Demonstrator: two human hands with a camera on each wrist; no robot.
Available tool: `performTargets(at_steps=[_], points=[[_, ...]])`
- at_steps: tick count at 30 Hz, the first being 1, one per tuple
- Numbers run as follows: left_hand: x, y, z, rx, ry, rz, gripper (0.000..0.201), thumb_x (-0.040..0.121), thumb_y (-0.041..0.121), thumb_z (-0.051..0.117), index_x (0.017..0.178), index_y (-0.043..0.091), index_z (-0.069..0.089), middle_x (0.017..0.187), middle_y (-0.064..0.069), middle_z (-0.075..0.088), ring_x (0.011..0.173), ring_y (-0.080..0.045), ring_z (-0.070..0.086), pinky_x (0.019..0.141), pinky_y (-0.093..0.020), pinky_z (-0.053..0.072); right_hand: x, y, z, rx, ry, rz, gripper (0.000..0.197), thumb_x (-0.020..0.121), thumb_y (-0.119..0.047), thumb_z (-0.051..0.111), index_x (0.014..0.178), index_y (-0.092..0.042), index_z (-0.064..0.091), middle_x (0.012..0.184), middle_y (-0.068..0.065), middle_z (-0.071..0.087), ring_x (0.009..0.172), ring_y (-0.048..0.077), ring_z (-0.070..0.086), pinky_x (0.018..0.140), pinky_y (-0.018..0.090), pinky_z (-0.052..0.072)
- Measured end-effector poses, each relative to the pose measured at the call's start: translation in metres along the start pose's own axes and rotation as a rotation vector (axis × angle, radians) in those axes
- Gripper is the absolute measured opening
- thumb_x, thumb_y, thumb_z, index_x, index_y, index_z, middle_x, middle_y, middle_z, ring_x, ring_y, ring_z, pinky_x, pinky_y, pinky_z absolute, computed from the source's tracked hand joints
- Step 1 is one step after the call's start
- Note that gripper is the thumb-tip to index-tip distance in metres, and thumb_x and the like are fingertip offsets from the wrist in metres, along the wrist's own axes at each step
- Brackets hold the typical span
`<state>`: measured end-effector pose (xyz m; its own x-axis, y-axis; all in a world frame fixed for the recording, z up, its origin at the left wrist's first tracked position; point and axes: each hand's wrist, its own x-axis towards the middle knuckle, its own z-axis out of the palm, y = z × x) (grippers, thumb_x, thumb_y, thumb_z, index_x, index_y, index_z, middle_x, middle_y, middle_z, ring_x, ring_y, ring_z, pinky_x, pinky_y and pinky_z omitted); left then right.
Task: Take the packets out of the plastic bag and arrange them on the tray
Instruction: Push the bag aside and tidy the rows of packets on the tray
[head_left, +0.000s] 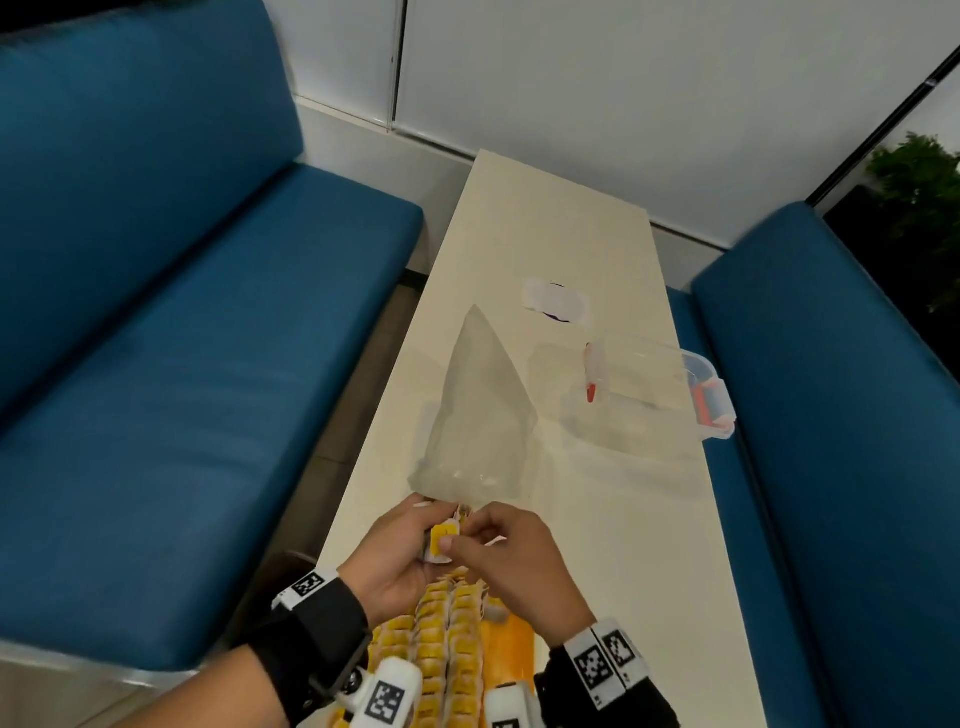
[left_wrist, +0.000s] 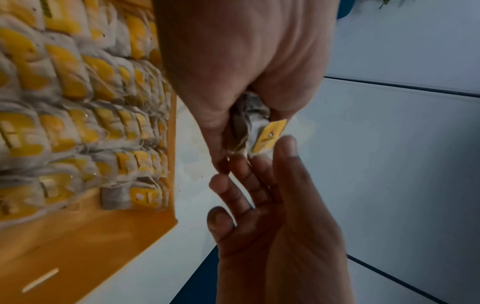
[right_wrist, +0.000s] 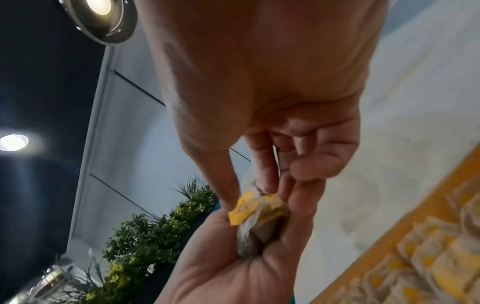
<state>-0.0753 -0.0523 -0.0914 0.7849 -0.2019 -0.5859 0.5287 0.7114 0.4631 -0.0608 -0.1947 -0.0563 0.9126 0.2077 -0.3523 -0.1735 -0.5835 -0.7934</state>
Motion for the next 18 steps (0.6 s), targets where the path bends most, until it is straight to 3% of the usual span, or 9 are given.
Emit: performTargets(at_steps=[3,6,8,11,12,14,16,18], points=[[-0.001,0.0,0.003,0.027,0.03,0.046,0.025,0.099,0.008,0.057,0.123,0.006,0.064,0.106,-0.019,0.075,0.087,-0.029,0.075,0.067,-0.038,0.062,0.002,-0.003,0.005,0.021,0.026,-0.005,0.012,0.075,-0.023,0.079,0.075,-0.017,0.069,0.072,0.005,0.069,0.068,0.024,0.071,0.057,0.035,0.055],[0.0,0.001,-0.001,-0.028,0.043,0.054,0.025,0.1,0.011,0.054,0.122,0.007,0.066,0.109,-0.02,0.074,0.091,-0.034,0.071,0.062,-0.039,0.059,-0.003,-0.006,0.002,0.079,-0.007,0.019,0.007,0.082,-0.013,0.074,0.081,-0.01,0.068,0.066,0.003,0.066,0.061,0.025,0.071,0.048,0.028,0.048],[0.0,0.001,-0.005,-0.076,0.028,0.054,0.028,0.101,0.012,0.053,0.126,0.008,0.065,0.12,-0.022,0.071,0.105,-0.039,0.068,0.073,-0.045,0.062,-0.005,-0.009,-0.004,0.068,-0.019,0.023,0.003,0.085,-0.011,0.072,0.084,-0.01,0.069,0.067,0.001,0.067,0.06,0.019,0.071,0.048,0.028,0.048],[0.001,-0.002,-0.013,-0.098,0.03,0.041,0.033,0.101,0.012,0.055,0.132,0.005,0.062,0.127,-0.025,0.068,0.112,-0.039,0.065,0.096,-0.053,0.053,-0.007,-0.012,-0.016,0.012,-0.021,-0.003,0.006,0.087,-0.012,0.072,0.083,-0.016,0.072,0.067,-0.002,0.069,0.06,0.013,0.069,0.052,0.023,0.048],[0.002,-0.003,-0.015,-0.1,0.036,0.035,0.033,0.1,0.012,0.056,0.132,0.003,0.061,0.126,-0.026,0.068,0.11,-0.039,0.066,0.095,-0.052,0.054,-0.007,-0.013,-0.02,-0.019,-0.025,-0.018,0.006,0.087,-0.013,0.072,0.083,-0.017,0.073,0.067,-0.001,0.07,0.061,0.012,0.069,0.054,0.023,0.048],[0.003,-0.005,-0.018,-0.103,0.042,0.013,0.031,0.1,0.011,0.057,0.127,-0.003,0.059,0.115,-0.025,0.07,0.097,-0.034,0.07,0.081,-0.045,0.061,-0.011,-0.016,-0.028,-0.078,-0.034,-0.049,0.004,0.086,-0.015,0.074,0.083,-0.018,0.074,0.072,0.001,0.072,0.064,0.013,0.069,0.06,0.025,0.053],[0.002,-0.007,-0.019,-0.088,0.031,-0.017,0.024,0.099,0.012,0.06,0.119,0.0,0.06,0.102,-0.021,0.071,0.085,-0.029,0.071,0.07,-0.04,0.061,-0.015,-0.021,-0.037,-0.103,-0.042,-0.071,0.006,0.085,-0.014,0.075,0.082,-0.019,0.074,0.074,0.004,0.073,0.067,0.014,0.069,0.065,0.026,0.056],[0.002,-0.008,-0.021,-0.069,0.026,-0.029,0.026,0.097,0.015,0.063,0.12,0.002,0.062,0.102,-0.019,0.07,0.085,-0.027,0.071,0.072,-0.041,0.059,-0.018,-0.024,-0.045,-0.113,-0.009,-0.101,0.007,0.084,-0.014,0.076,0.08,-0.02,0.074,0.074,0.004,0.073,0.067,0.016,0.068,0.066,0.027,0.055]])
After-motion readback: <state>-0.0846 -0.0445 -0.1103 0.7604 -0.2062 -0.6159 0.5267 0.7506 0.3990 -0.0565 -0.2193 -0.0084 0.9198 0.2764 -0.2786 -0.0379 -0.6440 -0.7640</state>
